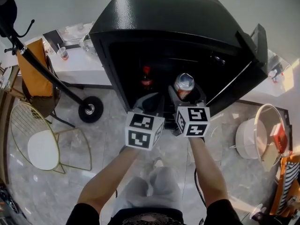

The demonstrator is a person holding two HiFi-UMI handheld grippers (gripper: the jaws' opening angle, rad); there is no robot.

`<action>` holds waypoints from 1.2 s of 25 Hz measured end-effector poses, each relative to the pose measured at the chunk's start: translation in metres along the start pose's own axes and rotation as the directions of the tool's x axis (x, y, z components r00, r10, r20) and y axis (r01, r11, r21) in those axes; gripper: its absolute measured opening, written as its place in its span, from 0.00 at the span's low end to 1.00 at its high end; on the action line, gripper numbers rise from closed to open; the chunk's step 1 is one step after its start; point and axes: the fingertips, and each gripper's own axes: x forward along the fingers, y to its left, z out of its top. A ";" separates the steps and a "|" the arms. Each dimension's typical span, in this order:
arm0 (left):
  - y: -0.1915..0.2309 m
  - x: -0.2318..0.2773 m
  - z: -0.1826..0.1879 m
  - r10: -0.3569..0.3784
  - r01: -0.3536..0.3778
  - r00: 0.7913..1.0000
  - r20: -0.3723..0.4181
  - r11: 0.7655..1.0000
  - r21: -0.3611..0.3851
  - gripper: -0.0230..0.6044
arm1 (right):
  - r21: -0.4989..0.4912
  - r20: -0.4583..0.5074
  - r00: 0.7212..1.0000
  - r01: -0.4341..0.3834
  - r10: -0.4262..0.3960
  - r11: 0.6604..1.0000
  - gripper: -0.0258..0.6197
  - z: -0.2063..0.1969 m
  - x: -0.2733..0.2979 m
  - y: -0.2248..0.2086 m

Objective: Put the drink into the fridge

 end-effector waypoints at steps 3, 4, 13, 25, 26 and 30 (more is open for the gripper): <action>0.002 0.017 -0.011 -0.010 0.010 1.000 -0.002 1.000 0.011 0.04 | 0.007 -0.003 1.000 0.016 -0.016 1.000 0.55 -0.020 0.020 -0.010; 0.002 0.022 -0.014 -0.012 0.012 1.000 -0.002 1.000 0.014 0.04 | 0.010 -0.005 1.000 0.023 -0.023 1.000 0.55 -0.027 0.026 -0.014; 0.017 0.051 -0.040 -0.009 0.009 1.000 -0.008 1.000 0.024 0.04 | 0.015 -0.011 0.999 0.051 -0.051 0.999 0.55 -0.073 0.067 -0.037; 0.028 0.066 -0.053 -0.002 0.002 1.000 -0.016 0.999 0.033 0.04 | 0.029 -0.069 0.994 0.087 -0.085 0.996 0.55 -0.115 0.100 -0.049; 0.029 0.067 -0.054 -0.001 0.002 1.000 -0.018 0.999 0.033 0.04 | 0.035 -0.079 0.993 0.089 -0.086 0.995 0.55 -0.120 0.102 -0.049; 0.037 0.069 -0.059 0.009 -0.008 1.000 -0.025 1.000 0.024 0.04 | 0.058 -0.075 0.992 0.103 -0.099 0.993 0.55 -0.131 0.105 -0.052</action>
